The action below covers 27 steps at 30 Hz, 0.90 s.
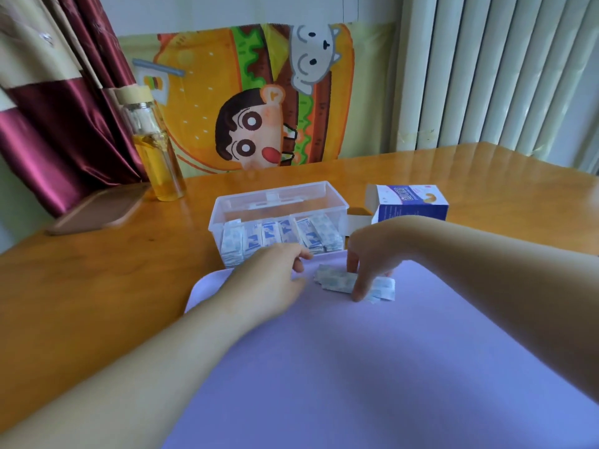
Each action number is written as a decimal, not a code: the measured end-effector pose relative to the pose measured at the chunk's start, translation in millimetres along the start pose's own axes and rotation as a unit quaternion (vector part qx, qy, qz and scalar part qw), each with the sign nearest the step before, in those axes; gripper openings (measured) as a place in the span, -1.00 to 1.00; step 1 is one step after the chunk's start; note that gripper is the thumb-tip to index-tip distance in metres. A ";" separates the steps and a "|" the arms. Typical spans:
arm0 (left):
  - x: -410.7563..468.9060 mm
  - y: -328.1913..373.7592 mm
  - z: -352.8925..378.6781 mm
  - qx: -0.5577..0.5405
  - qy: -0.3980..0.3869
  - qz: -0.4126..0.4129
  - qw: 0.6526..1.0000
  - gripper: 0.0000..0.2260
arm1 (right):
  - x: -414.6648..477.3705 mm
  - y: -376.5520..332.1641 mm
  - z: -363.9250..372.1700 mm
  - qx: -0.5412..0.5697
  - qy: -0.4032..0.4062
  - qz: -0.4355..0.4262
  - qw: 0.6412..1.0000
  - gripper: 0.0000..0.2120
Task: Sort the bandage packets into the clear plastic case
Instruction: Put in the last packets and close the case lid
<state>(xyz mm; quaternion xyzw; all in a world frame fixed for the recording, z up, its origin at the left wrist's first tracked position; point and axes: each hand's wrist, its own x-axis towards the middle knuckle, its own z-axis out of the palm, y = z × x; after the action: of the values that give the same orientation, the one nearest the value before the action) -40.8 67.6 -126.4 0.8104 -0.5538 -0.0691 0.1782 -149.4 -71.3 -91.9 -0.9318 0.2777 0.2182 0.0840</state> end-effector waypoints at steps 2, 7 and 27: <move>1.4 5.9 5.8 -0.007 -0.017 0.002 1.000 -0.62 | 0.7 -0.8 -0.1 -0.020 -0.006 -0.004 1.000 -0.62; 6.7 12.5 24.5 -0.069 -0.023 0.033 0.997 -0.57 | -3.9 -6.5 6.2 -0.075 0.030 -0.045 0.996 -0.60; -9.0 -2.3 37.3 -0.033 0.043 0.079 0.995 -0.69 | -11.1 5.2 47.2 0.248 0.234 -0.116 0.933 -0.95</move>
<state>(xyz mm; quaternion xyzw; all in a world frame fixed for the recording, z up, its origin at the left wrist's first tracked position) -53.7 68.7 -162.6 0.7599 -0.6055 -0.0385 0.2334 -177.5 -57.1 -129.1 -0.9316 0.2252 -0.0932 0.2697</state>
